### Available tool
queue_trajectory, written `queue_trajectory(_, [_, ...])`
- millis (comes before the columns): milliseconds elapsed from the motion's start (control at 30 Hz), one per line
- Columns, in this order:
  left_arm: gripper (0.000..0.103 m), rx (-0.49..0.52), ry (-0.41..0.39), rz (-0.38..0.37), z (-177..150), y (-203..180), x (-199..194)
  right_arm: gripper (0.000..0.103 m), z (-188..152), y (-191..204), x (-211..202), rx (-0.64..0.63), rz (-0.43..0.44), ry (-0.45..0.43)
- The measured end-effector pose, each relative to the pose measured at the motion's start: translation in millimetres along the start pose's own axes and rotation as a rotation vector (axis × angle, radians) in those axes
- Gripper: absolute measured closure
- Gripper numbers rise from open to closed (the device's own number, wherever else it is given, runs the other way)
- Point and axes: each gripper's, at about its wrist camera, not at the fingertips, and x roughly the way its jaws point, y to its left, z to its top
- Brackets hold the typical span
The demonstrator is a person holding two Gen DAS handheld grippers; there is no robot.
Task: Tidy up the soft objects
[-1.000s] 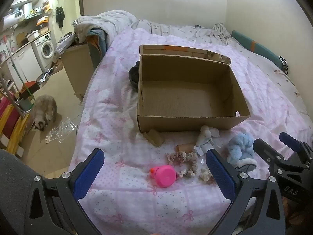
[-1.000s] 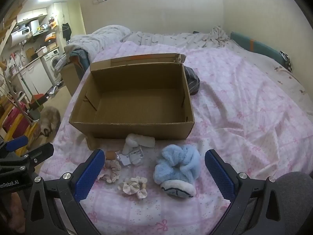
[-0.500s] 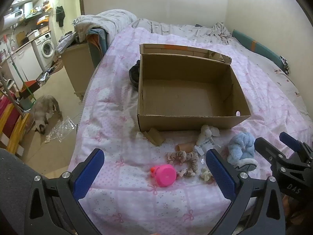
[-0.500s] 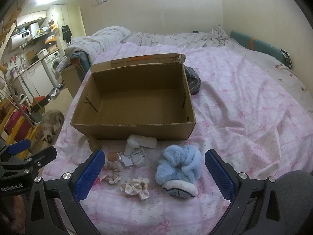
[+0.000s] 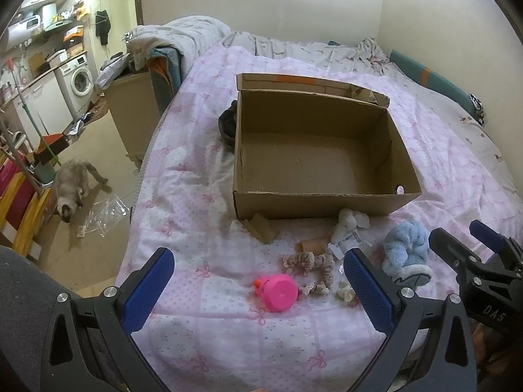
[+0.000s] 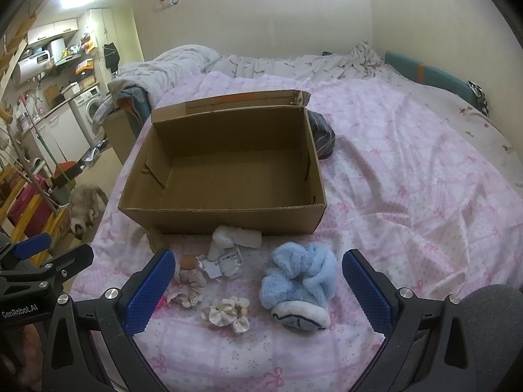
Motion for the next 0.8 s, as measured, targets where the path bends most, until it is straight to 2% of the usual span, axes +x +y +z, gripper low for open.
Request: queue_trajectory(800, [0.0,-0.01,0.0,0.01,2.1,4.5,0.8,0.0,-0.2,-0.4,0.7,-0.002,0.0,0.002])
